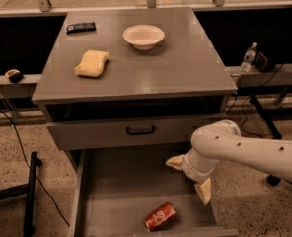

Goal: Pick coke can from middle drawer and place on counter

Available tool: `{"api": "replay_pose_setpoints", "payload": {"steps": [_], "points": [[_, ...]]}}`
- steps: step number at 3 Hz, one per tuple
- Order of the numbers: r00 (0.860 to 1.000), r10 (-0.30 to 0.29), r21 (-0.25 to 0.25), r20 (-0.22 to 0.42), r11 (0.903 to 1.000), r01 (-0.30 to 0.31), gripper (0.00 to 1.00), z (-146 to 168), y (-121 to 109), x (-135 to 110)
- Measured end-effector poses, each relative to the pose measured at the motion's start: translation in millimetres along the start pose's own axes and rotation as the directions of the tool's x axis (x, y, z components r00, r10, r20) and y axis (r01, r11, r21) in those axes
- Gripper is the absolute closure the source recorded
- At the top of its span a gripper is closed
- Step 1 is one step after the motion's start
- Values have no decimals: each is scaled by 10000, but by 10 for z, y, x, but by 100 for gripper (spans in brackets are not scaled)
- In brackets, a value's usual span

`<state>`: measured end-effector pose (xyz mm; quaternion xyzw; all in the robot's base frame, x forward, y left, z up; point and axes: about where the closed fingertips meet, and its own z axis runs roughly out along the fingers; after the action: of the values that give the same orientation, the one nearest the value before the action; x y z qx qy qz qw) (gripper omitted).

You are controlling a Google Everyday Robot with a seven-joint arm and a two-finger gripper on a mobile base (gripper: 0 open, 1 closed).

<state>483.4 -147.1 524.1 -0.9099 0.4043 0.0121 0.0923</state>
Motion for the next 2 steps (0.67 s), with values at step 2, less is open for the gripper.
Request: {"api": "replay_pose_setpoints", "payload": {"steps": [2], "points": [[9891,-613,-327,1341,9973,662,0,1176,167,-401]]}}
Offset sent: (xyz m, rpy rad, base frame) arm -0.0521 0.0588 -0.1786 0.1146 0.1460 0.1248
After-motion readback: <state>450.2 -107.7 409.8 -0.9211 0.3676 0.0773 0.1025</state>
